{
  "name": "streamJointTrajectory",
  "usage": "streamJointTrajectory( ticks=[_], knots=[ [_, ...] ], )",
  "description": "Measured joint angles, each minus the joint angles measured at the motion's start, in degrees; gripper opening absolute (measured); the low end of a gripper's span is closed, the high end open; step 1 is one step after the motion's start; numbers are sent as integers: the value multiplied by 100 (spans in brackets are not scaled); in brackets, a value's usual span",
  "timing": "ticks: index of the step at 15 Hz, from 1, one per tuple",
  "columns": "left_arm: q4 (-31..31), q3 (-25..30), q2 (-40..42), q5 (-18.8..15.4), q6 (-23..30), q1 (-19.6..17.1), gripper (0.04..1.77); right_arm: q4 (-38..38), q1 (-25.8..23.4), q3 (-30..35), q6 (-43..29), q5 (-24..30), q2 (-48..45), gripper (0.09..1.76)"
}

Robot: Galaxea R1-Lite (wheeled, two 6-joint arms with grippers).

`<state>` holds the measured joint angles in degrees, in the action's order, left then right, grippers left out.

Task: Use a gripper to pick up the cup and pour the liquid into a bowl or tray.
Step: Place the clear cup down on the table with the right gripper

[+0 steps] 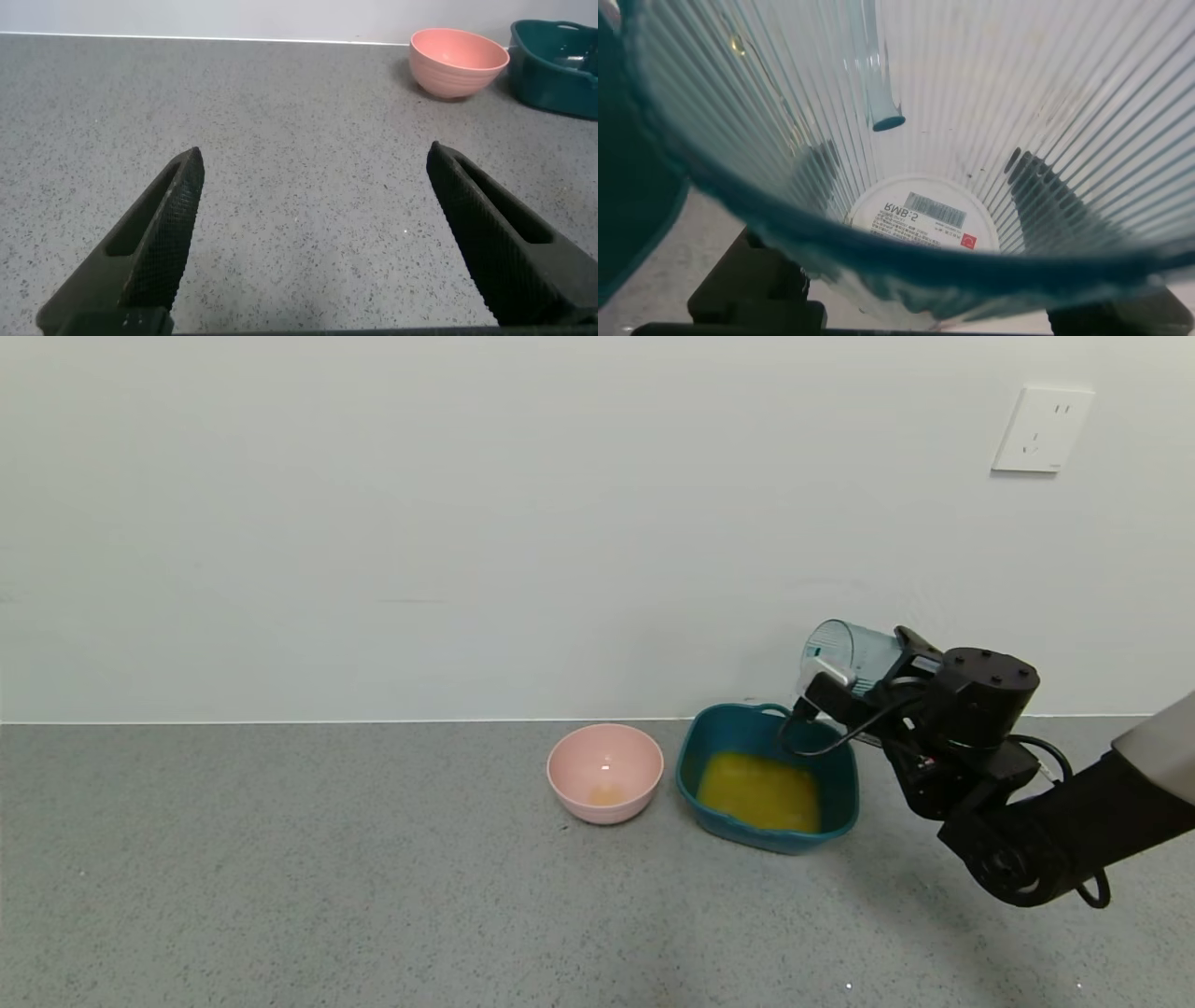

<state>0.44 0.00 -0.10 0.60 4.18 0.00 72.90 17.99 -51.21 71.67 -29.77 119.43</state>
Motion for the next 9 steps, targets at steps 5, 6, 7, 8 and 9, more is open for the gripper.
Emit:
streamJointTrajectory(
  ticks=[5, 6, 7, 8, 9],
  knots=[
    [0, 0, 0, 0, 2, 0, 172, 41, -107, 315, -2157, -553, -212, 134],
    [0, 0, 0, 0, 0, 0, 172, 39, -149, 373, -2616, -622, -278, 134],
    [0, 0, 0, 0, 0, 0, 172, 28, -210, 446, -3022, -647, -333, 134],
    [0, 0, 0, 0, 0, 0, 172, 26, -280, 513, -3440, -663, -375, 134],
    [0, 0, 0, 0, 0, 0, 172, 26, -345, 577, -3906, -672, -417, 134]
  ],
)
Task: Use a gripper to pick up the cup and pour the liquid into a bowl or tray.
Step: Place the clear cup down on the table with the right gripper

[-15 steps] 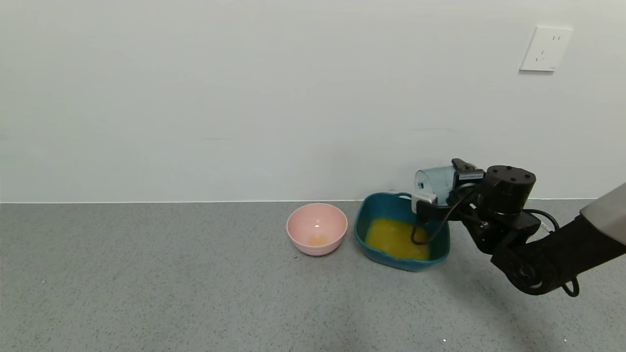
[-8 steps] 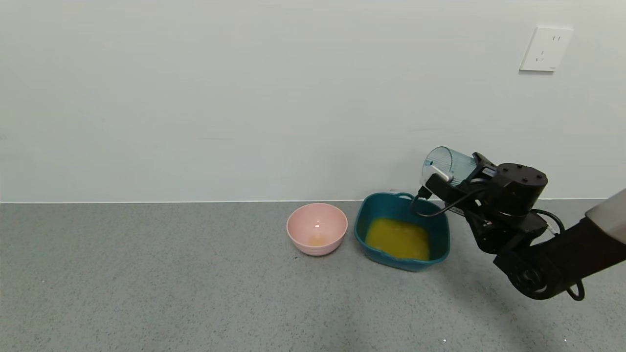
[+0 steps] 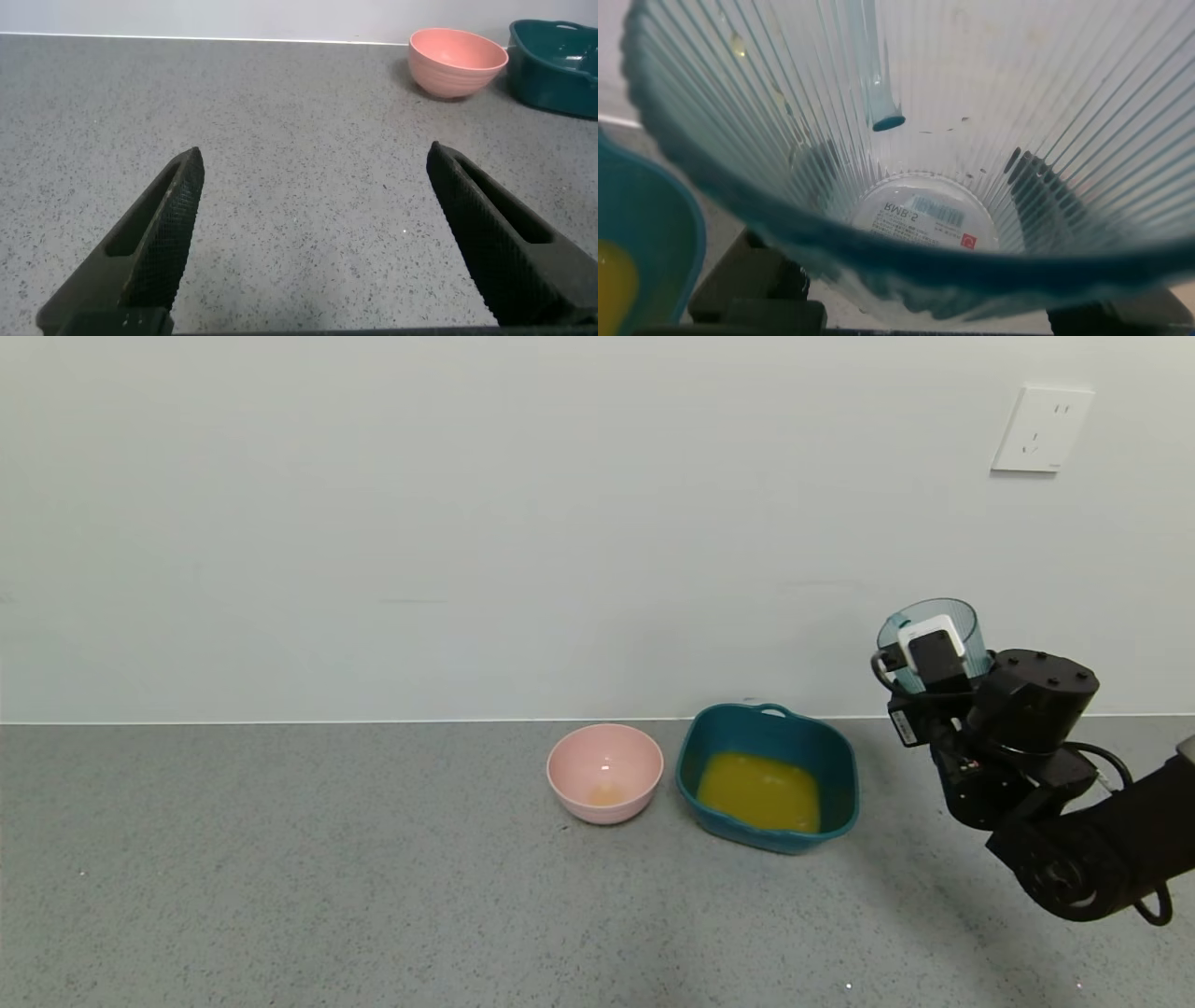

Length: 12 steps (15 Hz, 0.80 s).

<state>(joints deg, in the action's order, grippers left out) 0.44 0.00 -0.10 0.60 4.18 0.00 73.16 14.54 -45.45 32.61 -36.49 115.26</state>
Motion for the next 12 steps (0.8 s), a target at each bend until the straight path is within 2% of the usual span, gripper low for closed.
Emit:
streamJointTrajectory(
  ticks=[5, 9, 12],
  knots=[
    [0, 0, 0, 0, 0, 0, 172, -117, -197, 177, -1899, 7, -104, 134],
    [0, 0, 0, -2, 0, 0, 172, -601, -421, 247, -3250, 90, -121, 134],
    [0, 0, 0, -2, 0, 0, 172, -673, -595, 234, -3629, 344, -46, 134]
  ],
)
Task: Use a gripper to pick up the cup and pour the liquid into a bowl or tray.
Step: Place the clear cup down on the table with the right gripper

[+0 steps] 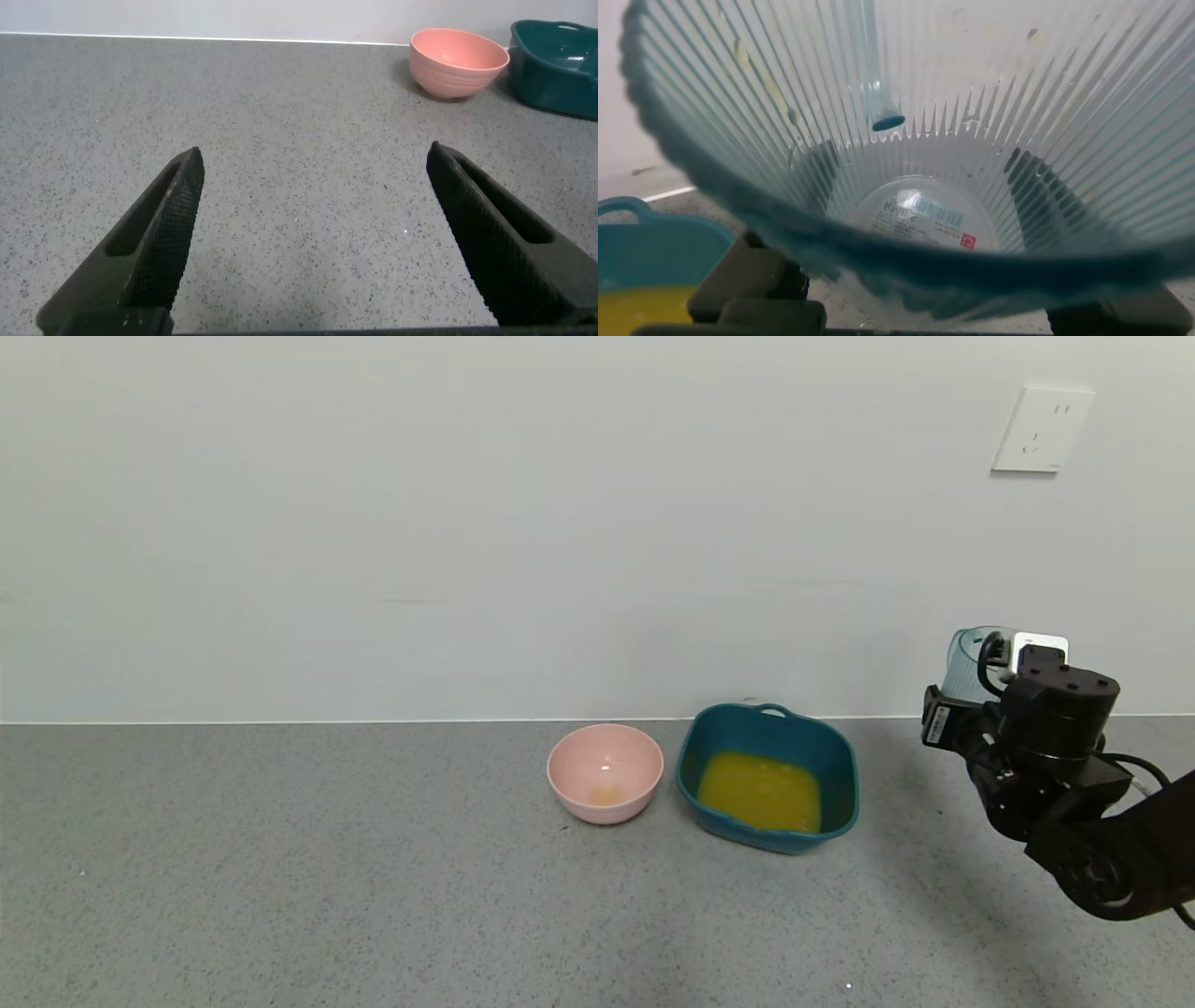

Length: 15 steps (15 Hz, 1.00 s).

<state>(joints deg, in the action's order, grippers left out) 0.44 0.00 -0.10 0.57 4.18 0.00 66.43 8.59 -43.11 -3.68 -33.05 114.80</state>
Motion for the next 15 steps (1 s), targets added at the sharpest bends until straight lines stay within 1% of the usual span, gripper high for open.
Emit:
streamJointTrajectory(
  ticks=[5, 11, 12, 15],
  knots=[
    [0, 0, 0, 2, 0, 0, 172, 38, -315, -207, -183, 325, 499, 134],
    [0, 0, 0, 2, 0, 0, 172, 72, -813, -808, -201, 703, 1392, 134],
    [0, 0, 0, 2, 0, 0, 172, 72, -867, -885, -201, 795, 1521, 134],
    [0, 0, 0, 2, 0, 0, 172, 74, -974, -1124, -199, 850, 1877, 134]
  ],
)
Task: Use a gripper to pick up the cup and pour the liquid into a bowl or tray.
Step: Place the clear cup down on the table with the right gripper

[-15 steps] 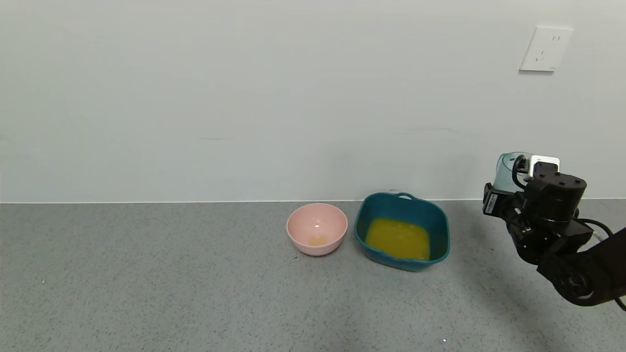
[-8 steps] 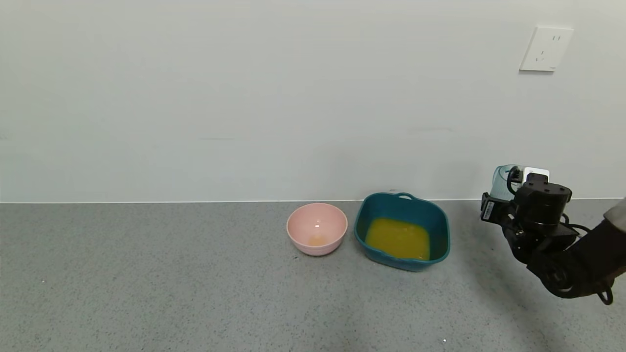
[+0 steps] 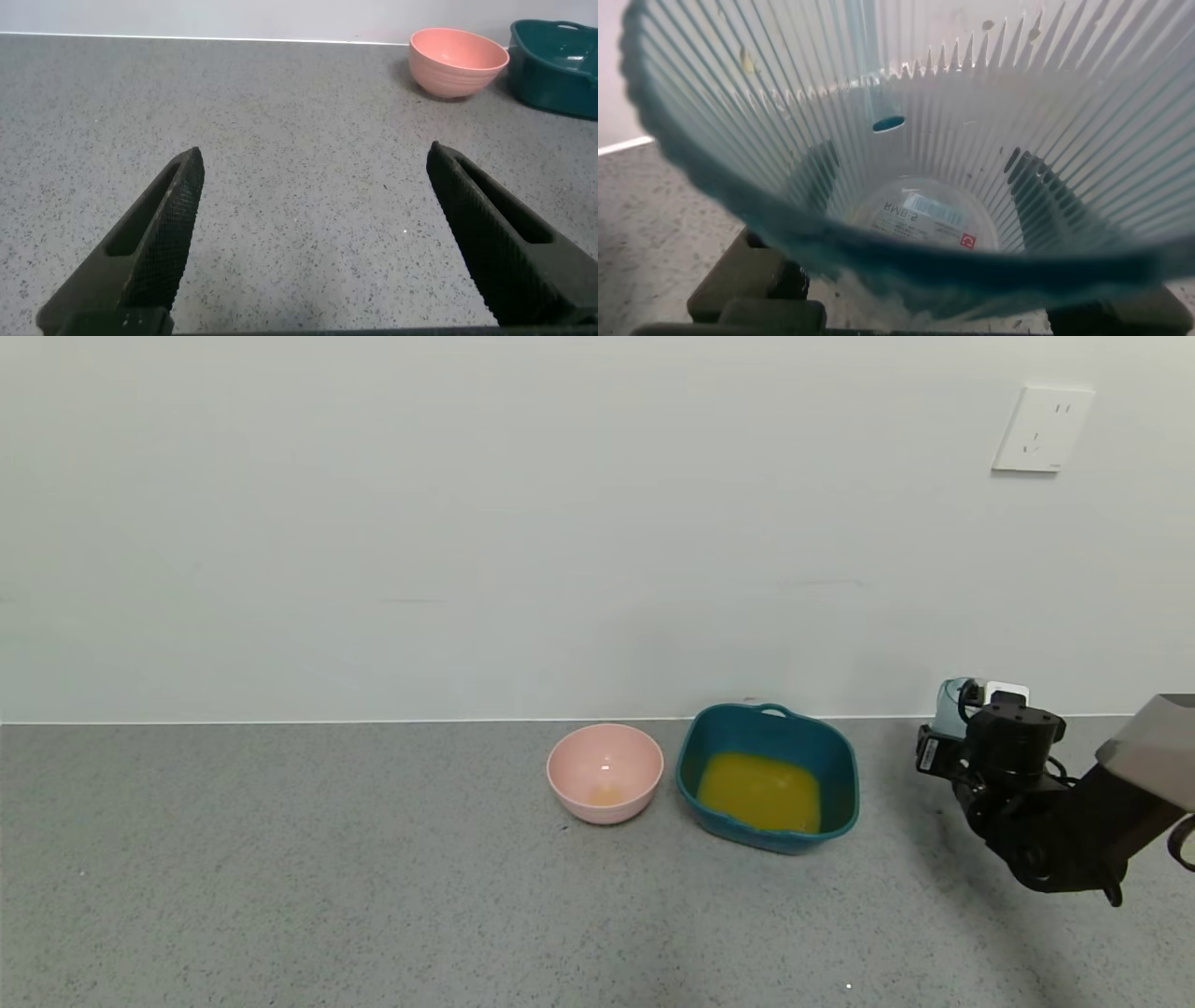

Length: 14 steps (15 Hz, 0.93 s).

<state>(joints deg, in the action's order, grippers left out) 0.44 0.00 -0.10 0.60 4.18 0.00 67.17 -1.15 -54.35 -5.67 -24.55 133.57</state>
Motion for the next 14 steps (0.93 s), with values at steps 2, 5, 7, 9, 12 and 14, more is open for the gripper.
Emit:
streamJointTrajectory(
  ticks=[2, 5, 7, 9, 12, 14],
  knots=[
    [0, 0, 0, -2, 0, 0, 172, -2, -33, -183, -2, 38, 215, 134],
    [0, 0, 0, -2, 0, 0, 172, -26, -87, -428, 0, 90, 424, 134],
    [0, 0, 0, 0, 0, 0, 172, -22, -87, -518, 2, 91, 540, 134],
    [0, 0, 0, 0, 0, 0, 172, -11, -80, -571, 7, 91, 650, 134],
    [0, 0, 0, 0, 0, 0, 172, -11, -85, -618, 7, 96, 744, 134],
    [0, 0, 0, 0, 2, 0, 172, -9, -85, -634, 9, 118, 791, 134]
  ],
)
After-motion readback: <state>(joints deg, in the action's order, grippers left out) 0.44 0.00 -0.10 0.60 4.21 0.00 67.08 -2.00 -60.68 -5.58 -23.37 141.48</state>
